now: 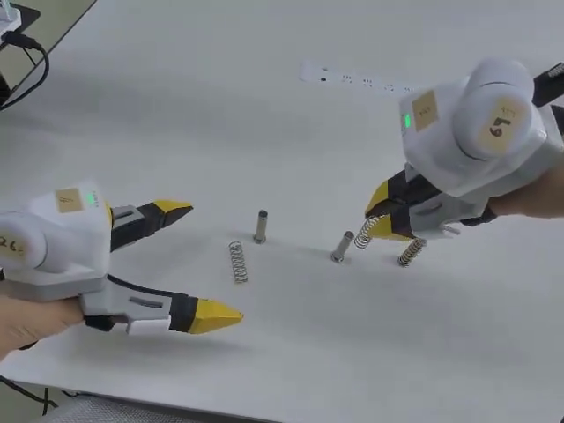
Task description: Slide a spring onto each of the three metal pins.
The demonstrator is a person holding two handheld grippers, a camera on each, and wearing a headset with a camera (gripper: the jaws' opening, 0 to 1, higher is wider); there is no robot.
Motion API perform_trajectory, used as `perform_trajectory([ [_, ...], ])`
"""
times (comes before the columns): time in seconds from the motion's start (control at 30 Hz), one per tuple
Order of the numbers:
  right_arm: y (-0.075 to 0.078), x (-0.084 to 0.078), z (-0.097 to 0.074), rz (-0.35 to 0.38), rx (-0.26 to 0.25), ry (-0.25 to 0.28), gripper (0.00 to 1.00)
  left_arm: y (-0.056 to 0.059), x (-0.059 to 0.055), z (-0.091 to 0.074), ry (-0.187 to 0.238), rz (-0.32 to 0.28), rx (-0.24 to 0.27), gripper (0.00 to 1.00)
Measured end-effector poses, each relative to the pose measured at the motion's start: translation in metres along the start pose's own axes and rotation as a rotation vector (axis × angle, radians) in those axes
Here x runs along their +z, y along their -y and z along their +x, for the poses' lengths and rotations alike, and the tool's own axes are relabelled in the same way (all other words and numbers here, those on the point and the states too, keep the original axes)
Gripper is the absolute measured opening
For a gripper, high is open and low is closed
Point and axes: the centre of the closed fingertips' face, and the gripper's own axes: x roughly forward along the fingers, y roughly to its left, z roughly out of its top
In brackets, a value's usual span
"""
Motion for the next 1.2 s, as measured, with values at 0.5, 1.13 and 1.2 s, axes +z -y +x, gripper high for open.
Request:
perform_trajectory([
  [0.5,0.009,0.004,0.005,-0.048,0.023,-0.044,0.06,-0.003,0.000,-0.001,0.007,-0.013,0.012,0.98],
  [1.13,0.008,0.004,0.015,-0.047,0.038,-0.057,0.06,-0.002,0.003,-0.003,0.026,-0.031,0.016,0.98],
  [1.2,0.009,0.004,0.016,-0.050,0.036,-0.055,0.06,-0.003,0.002,-0.004,0.027,-0.035,0.017,0.98],
])
